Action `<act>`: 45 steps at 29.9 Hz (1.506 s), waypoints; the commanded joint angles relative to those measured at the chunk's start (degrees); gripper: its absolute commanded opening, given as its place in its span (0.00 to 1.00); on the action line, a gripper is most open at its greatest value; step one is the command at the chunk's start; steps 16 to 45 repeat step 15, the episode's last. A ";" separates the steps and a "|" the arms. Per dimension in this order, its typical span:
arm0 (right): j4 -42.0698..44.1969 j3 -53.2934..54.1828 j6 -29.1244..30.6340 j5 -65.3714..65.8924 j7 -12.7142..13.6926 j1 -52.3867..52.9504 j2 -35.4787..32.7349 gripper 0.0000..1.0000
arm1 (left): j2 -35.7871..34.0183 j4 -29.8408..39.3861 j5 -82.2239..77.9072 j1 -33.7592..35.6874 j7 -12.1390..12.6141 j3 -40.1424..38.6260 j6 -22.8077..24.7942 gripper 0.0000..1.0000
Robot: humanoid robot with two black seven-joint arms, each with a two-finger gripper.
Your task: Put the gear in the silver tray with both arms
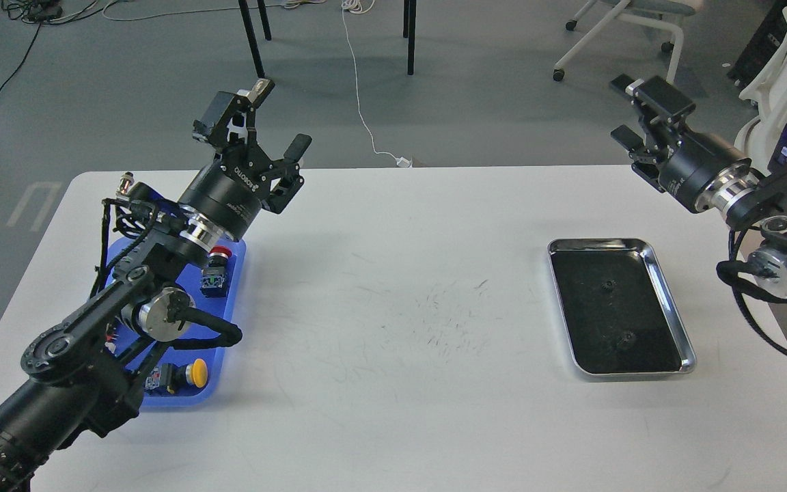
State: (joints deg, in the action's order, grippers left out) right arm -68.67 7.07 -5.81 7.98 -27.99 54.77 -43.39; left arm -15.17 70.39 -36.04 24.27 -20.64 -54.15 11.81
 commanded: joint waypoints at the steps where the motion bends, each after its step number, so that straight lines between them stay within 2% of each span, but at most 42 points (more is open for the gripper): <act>1: -0.23 7.41 0.09 -9.90 -0.01 -5.89 2.61 0.96 | 2.16 -0.25 -2.81 -2.82 0.33 -2.18 0.06 0.98; 3: -0.23 10.66 0.09 -10.88 -0.01 -9.22 4.10 0.97 | 3.30 -0.61 -3.78 -4.84 1.03 -4.63 0.67 0.98; 6: -0.14 13.57 0.18 -10.35 -0.01 -13.27 6.12 0.99 | 4.01 -0.61 -4.04 -8.97 6.12 -8.67 1.81 0.98; 8: -0.15 13.93 0.36 -10.18 -0.01 -14.33 6.57 0.99 | 4.10 -0.70 -4.04 -10.38 8.06 -10.79 2.43 0.98; 9: -0.14 13.32 0.44 -10.18 -0.01 -14.34 6.57 0.99 | 4.18 -0.70 -4.04 -10.73 8.24 -11.06 2.52 0.98; 15: -1.81 13.23 0.53 -10.09 -0.01 -16.09 8.41 0.99 | 4.97 -0.70 -4.04 -11.44 8.24 -11.33 2.43 0.98; 45: -1.81 13.23 0.53 -10.09 -0.01 -16.09 8.41 0.99 | 4.97 -0.70 -4.04 -11.44 8.24 -11.33 2.43 0.98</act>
